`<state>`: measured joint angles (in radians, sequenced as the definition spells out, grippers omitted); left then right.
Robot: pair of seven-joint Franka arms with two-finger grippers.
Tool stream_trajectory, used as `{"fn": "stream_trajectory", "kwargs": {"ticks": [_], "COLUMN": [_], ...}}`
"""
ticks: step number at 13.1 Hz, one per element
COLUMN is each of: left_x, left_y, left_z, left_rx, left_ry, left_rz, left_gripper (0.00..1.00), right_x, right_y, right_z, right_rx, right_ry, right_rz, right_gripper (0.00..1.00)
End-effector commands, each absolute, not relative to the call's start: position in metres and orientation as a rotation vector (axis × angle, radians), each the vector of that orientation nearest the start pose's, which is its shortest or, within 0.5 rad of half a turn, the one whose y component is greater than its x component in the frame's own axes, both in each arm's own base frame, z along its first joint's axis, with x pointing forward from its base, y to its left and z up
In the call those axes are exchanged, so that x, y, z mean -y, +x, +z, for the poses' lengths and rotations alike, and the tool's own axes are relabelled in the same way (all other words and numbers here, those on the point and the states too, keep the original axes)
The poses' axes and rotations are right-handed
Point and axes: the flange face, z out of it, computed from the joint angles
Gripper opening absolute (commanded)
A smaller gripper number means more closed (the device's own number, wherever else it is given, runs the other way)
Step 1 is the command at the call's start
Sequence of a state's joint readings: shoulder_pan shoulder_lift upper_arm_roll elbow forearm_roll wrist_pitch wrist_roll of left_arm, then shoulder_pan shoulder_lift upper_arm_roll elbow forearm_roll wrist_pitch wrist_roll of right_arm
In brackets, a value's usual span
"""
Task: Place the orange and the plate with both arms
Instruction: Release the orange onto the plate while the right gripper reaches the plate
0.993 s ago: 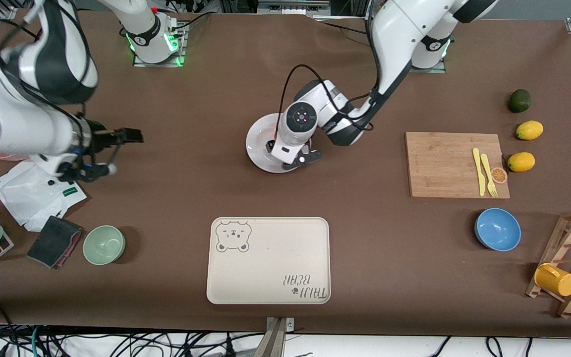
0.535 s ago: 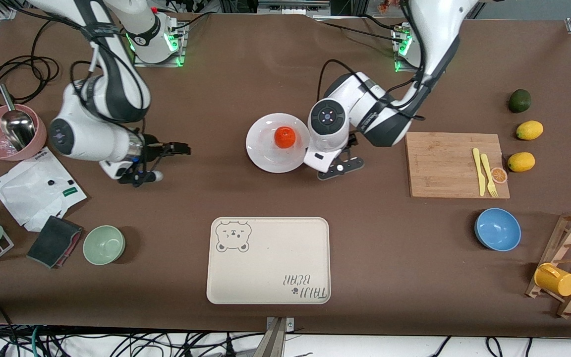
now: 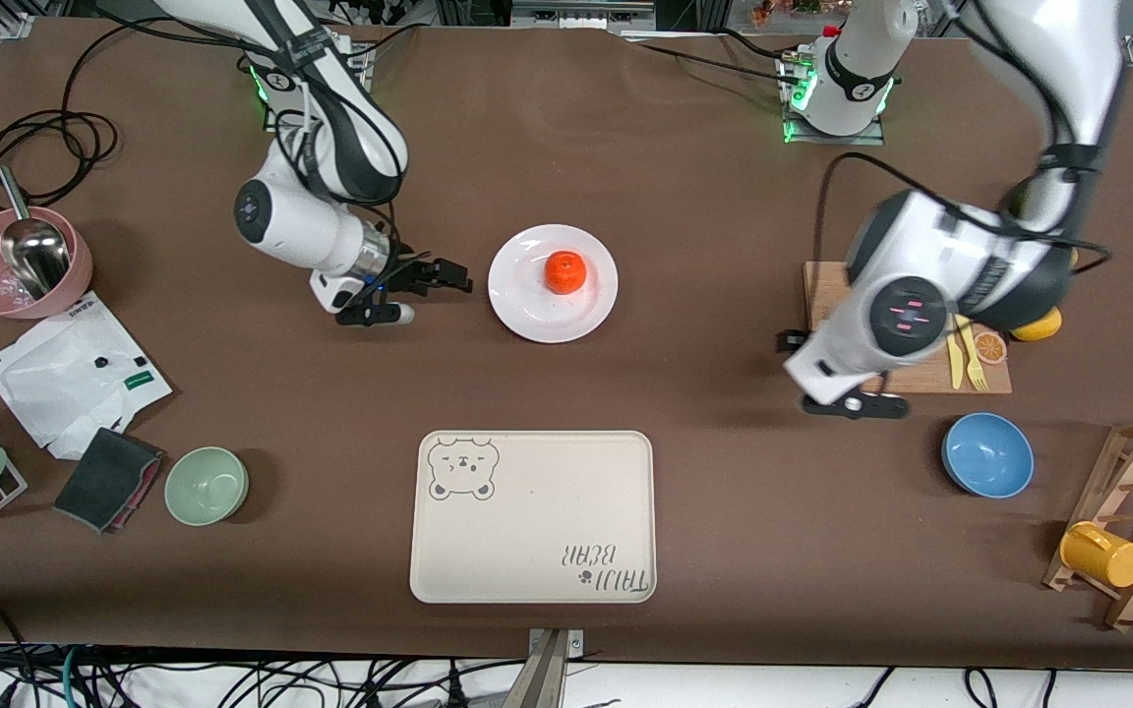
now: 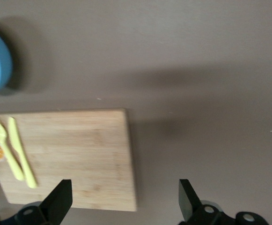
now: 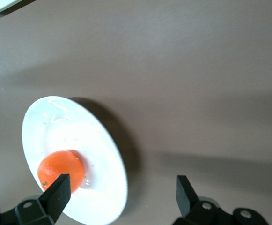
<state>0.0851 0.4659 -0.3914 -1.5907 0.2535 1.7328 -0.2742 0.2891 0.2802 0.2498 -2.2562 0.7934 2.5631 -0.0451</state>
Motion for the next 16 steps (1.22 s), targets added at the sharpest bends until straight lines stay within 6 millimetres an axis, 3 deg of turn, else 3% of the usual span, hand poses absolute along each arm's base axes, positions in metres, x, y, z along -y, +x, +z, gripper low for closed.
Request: {"fn": "stream_trajectory", "kwargs": {"ticks": [1, 2, 5, 7, 11, 12, 14, 16], "left_x": [0.102, 0.077, 0.035, 0.027, 0.034, 0.028, 0.023, 0.028], "left_y": [0.628, 0.63, 0.631, 0.628, 0.592, 0.586, 0.57, 0.544], "left_z": [0.391, 0.396, 0.411, 0.439, 0.519, 0.533, 0.553, 0.582], "left_rx": [-0.324, -0.332, -0.409, -0.372, -0.281, -0.242, -0.134, -0.085], "left_ry": [-3.011, -3.038, -3.075, -3.11, -3.12, -3.108, -3.213, -3.204], "left_rz": [0.372, 0.371, 0.36, 0.301, 0.234, 0.219, 0.193, 0.132], "left_gripper": [1.0, 1.0, 1.0, 1.0, 1.0, 1.0, 1.0, 1.0], "right_x": [-0.286, -0.286, -0.28, -0.281, -0.288, -0.292, -0.298, -0.301], "right_y": [0.457, 0.455, 0.451, 0.447, 0.45, 0.45, 0.452, 0.454], "right_z": [0.223, 0.213, 0.193, 0.18, 0.163, 0.162, 0.161, 0.154], "right_rx": [-0.133, -0.107, -0.052, -0.032, 0.033, 0.043, 0.054, 0.122], "right_ry": [-2.593, -2.565, -2.453, -2.435, -2.416, -2.407, -2.389, -2.368], "right_rz": [0.092, 0.088, 0.033, 0.031, 0.019, 0.022, 0.031, 0.029], "right_gripper": [1.0, 1.0, 1.0, 1.0, 0.99, 0.99, 0.89, 0.63]}}
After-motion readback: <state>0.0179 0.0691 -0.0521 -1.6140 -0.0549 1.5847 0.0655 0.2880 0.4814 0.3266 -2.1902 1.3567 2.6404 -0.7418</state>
